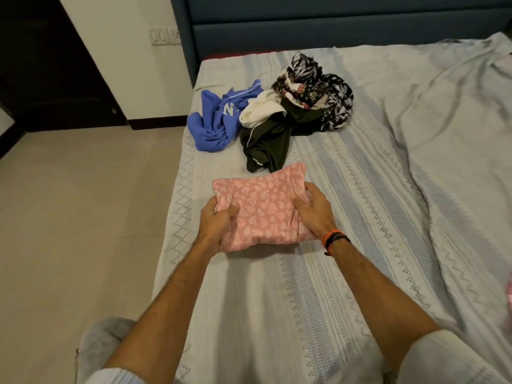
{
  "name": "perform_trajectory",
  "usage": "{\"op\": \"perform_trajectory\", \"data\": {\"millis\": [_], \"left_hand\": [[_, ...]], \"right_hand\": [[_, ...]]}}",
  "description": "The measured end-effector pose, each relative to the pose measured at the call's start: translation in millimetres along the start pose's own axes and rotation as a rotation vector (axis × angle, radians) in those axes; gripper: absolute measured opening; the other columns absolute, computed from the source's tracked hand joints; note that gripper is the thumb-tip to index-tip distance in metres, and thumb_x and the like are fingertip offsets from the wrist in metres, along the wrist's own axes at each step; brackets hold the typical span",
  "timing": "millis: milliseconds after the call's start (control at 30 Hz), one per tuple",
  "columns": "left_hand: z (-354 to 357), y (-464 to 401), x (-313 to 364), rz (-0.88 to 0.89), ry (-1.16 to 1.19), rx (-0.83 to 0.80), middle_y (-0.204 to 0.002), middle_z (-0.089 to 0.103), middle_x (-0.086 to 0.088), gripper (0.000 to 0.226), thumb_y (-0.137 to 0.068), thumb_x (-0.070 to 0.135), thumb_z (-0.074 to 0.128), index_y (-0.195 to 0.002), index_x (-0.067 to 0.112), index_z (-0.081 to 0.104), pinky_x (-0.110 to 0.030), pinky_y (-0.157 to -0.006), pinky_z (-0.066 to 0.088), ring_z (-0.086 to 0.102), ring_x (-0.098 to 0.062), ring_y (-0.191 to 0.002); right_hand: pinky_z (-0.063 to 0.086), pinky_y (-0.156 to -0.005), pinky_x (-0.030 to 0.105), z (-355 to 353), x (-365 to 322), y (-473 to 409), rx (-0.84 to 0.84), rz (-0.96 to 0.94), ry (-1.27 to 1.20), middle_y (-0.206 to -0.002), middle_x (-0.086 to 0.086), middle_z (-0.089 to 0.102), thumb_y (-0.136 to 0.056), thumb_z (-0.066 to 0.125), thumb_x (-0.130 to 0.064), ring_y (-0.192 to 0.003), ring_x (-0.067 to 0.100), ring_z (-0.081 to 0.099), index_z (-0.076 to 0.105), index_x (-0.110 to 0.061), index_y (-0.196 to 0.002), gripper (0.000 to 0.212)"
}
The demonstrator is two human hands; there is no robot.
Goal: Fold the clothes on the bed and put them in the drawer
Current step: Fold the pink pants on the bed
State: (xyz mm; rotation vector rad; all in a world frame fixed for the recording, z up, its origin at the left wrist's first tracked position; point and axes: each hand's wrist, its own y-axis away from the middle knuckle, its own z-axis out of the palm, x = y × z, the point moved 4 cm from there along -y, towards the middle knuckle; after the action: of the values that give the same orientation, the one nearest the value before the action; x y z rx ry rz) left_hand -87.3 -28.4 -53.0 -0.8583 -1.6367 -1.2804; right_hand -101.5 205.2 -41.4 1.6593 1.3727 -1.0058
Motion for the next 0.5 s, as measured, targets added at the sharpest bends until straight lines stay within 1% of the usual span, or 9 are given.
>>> {"op": "perform_trajectory", "data": {"millis": [67,167,233,300,333,400,500], "left_hand": [[27.1,11.4,11.8,0.014,-0.038,-0.043,-0.132,0.056,0.002,0.052,-0.094,0.027,0.064,-0.143,0.02,0.045,-0.047,-0.099,0.05,0.057,-0.024,-0.115],[80.3,32.8,30.0,0.052,-0.076,-0.139,-0.139,0.053,0.0,0.056,-0.095,0.029,0.064,-0.146,0.02,0.043,-0.045,-0.099,0.049,0.055,-0.026,-0.121],[124.8,50.2,39.0,0.077,-0.107,-0.221,-0.14,0.052,-0.001,0.058,-0.094,0.027,0.065,-0.146,0.021,0.042,-0.043,-0.098,0.049,0.054,-0.027,-0.123],[166.1,67.6,44.4,0.095,-0.117,-0.296,-0.139,0.052,0.0,0.058,-0.093,0.025,0.067,-0.146,0.021,0.042,-0.044,-0.101,0.048,0.054,-0.027,-0.123],[193.2,79.2,45.4,0.09,-0.124,-0.344,-0.139,0.053,-0.001,0.058,-0.092,0.025,0.068,-0.145,0.022,0.043,-0.047,-0.101,0.049,0.055,-0.028,-0.122],[241.2,101.9,45.0,0.072,-0.133,-0.441,-0.134,0.057,-0.003,0.058,-0.09,0.023,0.07,-0.142,0.023,0.046,-0.051,-0.097,0.052,0.059,-0.027,-0.116],[308.4,139.5,40.6,0.054,-0.143,-0.58,-0.128,0.062,-0.004,0.055,-0.089,0.02,0.07,-0.139,0.02,0.048,-0.049,-0.092,0.055,0.063,-0.026,-0.109]], "right_hand": [[0.044,-0.096,0.032,-32.9,3.9,7.0,0.052,0.014,-0.015,-0.125,-0.004,0.059,-0.098,0.059,-0.024,-0.11,0.015,0.056,0.052,-0.02,-0.135,0.039],[0.049,-0.099,0.039,-93.6,14.7,22.2,0.144,0.039,-0.035,-0.124,-0.003,0.062,-0.097,0.061,-0.027,-0.111,0.02,0.061,0.054,-0.021,-0.132,0.037],[0.049,-0.098,0.038,-143.3,25.7,37.0,0.227,0.058,-0.046,-0.12,-0.005,0.062,-0.096,0.062,-0.026,-0.11,0.02,0.061,0.055,-0.02,-0.131,0.036],[0.048,-0.099,0.037,-187.8,37.6,52.5,0.31,0.088,-0.036,-0.12,-0.006,0.061,-0.096,0.063,-0.027,-0.111,0.02,0.06,0.054,-0.02,-0.133,0.039],[0.048,-0.099,0.037,-216.1,46.2,64.5,0.36,0.106,-0.033,-0.122,-0.005,0.061,-0.096,0.063,-0.026,-0.111,0.02,0.06,0.055,-0.018,-0.133,0.039],[0.05,-0.098,0.039,-264.8,64.4,86.8,0.451,0.136,-0.032,-0.122,-0.001,0.065,-0.095,0.064,-0.025,-0.109,0.021,0.063,0.057,-0.018,-0.13,0.036],[0.052,-0.096,0.044,-330.9,91.4,125.5,0.573,0.191,-0.028,-0.12,-0.001,0.067,-0.094,0.065,-0.027,-0.105,0.021,0.065,0.059,-0.02,-0.127,0.035]]}}
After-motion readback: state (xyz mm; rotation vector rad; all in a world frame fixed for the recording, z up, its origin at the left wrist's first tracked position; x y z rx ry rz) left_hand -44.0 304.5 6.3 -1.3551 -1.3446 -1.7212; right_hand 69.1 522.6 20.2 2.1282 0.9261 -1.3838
